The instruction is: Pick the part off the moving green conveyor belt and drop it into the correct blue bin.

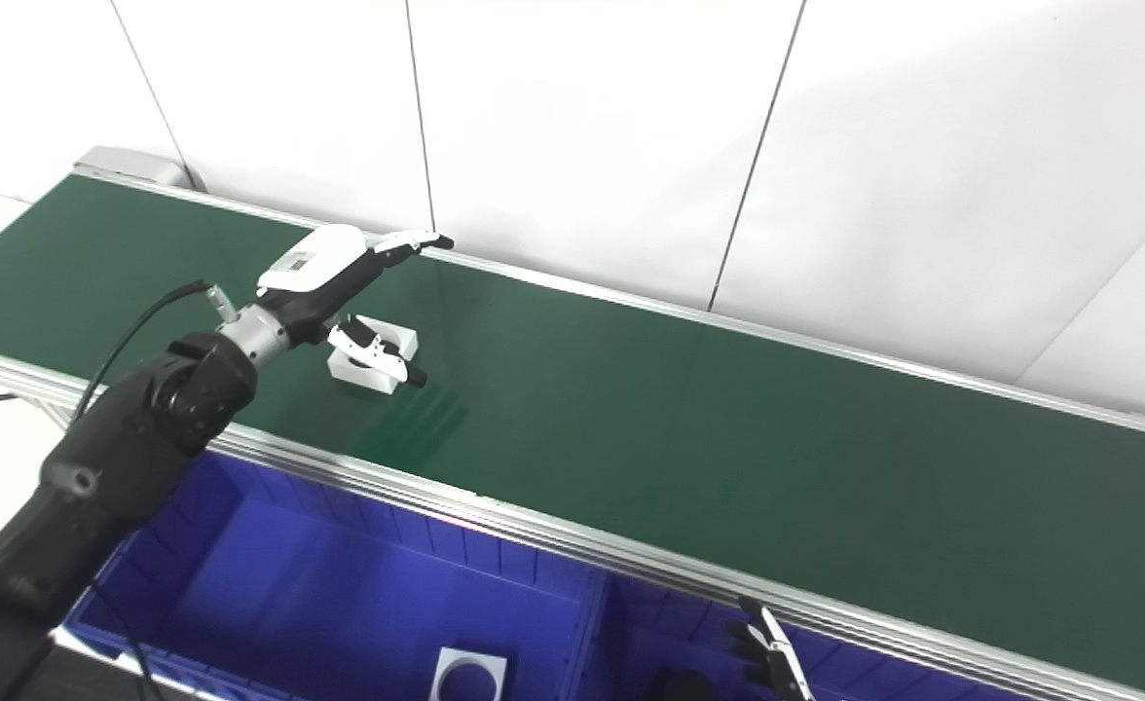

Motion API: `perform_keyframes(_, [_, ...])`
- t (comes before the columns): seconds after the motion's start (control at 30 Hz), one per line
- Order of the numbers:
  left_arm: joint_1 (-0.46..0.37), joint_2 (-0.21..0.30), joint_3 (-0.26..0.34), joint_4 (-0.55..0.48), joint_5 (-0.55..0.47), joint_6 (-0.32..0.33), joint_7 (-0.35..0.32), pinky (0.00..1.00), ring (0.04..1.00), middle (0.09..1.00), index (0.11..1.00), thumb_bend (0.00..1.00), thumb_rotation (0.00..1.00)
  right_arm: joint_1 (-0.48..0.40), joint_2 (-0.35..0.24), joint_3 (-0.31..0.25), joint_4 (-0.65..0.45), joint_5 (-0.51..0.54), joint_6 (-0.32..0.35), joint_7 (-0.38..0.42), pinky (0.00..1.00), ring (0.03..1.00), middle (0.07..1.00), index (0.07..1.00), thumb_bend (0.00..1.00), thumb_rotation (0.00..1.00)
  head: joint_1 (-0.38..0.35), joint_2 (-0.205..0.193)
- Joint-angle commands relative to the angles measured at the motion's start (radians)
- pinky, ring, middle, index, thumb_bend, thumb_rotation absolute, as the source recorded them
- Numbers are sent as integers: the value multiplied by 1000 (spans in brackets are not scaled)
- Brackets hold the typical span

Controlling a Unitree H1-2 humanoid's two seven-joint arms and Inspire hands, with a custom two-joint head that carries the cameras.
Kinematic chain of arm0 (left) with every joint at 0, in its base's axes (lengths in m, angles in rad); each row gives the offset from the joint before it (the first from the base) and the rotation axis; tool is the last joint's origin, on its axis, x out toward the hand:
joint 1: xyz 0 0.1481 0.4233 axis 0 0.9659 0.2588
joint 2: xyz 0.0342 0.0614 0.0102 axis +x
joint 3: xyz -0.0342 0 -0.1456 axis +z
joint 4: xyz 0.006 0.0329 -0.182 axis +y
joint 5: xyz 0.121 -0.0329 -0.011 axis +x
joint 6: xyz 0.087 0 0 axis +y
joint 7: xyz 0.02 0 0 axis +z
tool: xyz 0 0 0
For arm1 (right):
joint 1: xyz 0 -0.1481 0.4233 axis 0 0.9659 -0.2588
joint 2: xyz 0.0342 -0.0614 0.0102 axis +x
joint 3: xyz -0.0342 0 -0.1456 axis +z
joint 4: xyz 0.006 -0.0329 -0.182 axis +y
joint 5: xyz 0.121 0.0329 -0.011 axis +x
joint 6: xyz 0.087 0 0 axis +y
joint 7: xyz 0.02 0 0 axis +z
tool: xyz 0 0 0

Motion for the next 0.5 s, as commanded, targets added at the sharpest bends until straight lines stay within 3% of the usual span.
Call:
perform_keyframes(0.0, [-55,31,-8,7,20,-13,37,827,870,912,889,898,297,1,1,0,-11,-4,-69,-22,750,794,816,904,799,195,0,0])
perform_keyframes(0.47, [-96,20,-106,132,92,19,45,934,935,930,900,994,209,11,12,1,-15,-13,-84,-34,719,778,810,906,792,212,-4,7])
